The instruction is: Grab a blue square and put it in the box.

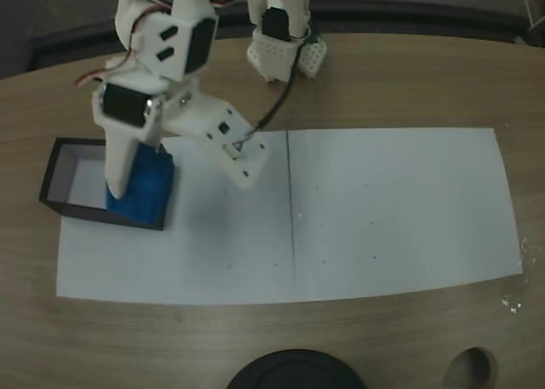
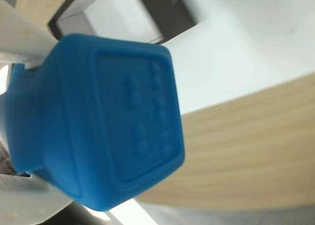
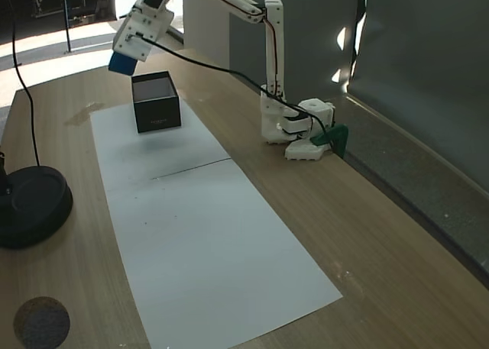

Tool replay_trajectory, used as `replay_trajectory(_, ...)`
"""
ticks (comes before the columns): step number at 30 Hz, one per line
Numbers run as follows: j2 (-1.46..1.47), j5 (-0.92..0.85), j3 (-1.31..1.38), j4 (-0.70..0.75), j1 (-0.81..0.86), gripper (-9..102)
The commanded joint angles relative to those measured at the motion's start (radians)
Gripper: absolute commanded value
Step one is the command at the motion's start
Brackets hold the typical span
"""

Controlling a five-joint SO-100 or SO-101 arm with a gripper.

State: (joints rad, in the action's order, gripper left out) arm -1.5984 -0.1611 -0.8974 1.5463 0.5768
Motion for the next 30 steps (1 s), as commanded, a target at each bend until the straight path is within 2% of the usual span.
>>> replay_trajectory(1,-0.103,-0.003,0.129,-0.006,0.153,7)
replay_trajectory(4,-0.091,-0.006,0.118,-0.008,0.285,7)
replay_trajectory(8,-0.011,-0.006,0.048,-0.008,0.367,7)
replay_trajectory(18,0.322,0.003,-0.002,-0.017,0.373,7)
replay_trajectory(25,0.434,0.012,-0.002,-0.060,0.382,7)
replay_trajectory(27,0.439,-0.029,-0.002,-0.055,0.370,10)
replay_trajectory(30,0.434,-0.041,-0.002,-0.049,0.367,21)
